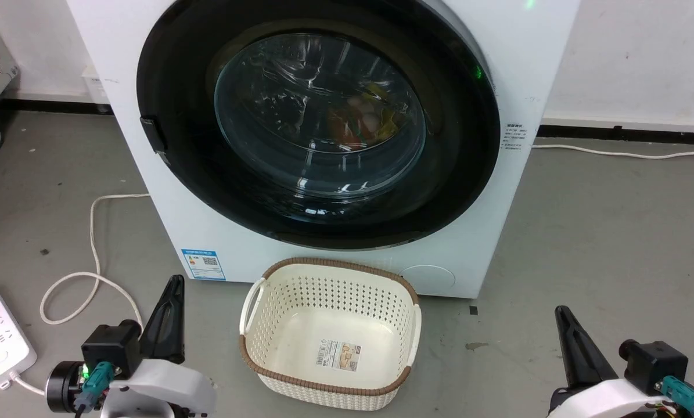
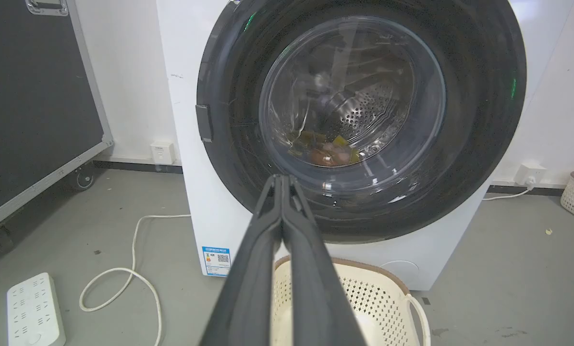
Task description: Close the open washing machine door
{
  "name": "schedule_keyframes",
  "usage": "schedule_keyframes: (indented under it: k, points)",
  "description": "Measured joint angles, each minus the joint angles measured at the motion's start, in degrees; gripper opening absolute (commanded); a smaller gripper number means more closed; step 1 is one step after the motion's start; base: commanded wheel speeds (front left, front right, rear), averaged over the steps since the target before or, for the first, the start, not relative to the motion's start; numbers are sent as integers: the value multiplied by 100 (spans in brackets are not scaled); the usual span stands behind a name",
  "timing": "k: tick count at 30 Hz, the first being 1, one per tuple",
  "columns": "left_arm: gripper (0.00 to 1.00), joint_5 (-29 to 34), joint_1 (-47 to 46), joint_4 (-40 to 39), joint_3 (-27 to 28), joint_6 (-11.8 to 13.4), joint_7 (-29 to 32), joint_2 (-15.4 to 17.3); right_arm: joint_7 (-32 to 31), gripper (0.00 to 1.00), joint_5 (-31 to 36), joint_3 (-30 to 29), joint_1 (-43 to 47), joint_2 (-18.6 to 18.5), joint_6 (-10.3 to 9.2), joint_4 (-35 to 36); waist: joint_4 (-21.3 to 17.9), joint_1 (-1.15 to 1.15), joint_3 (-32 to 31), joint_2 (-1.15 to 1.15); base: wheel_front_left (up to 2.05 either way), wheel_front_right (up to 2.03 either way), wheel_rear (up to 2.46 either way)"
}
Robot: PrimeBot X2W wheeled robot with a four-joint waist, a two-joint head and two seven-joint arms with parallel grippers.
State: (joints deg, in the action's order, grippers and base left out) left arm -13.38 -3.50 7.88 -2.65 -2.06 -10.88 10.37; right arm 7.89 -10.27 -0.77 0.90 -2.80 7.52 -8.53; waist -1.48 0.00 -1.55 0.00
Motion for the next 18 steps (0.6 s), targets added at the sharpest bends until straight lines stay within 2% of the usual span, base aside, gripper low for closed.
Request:
schedule_keyframes:
  k: [18]
  points:
    - [0, 238, 32, -134, 45, 38, 186, -110, -133, 0, 183, 12, -2, 0, 0, 141, 26, 0, 28, 0, 0, 0, 0]
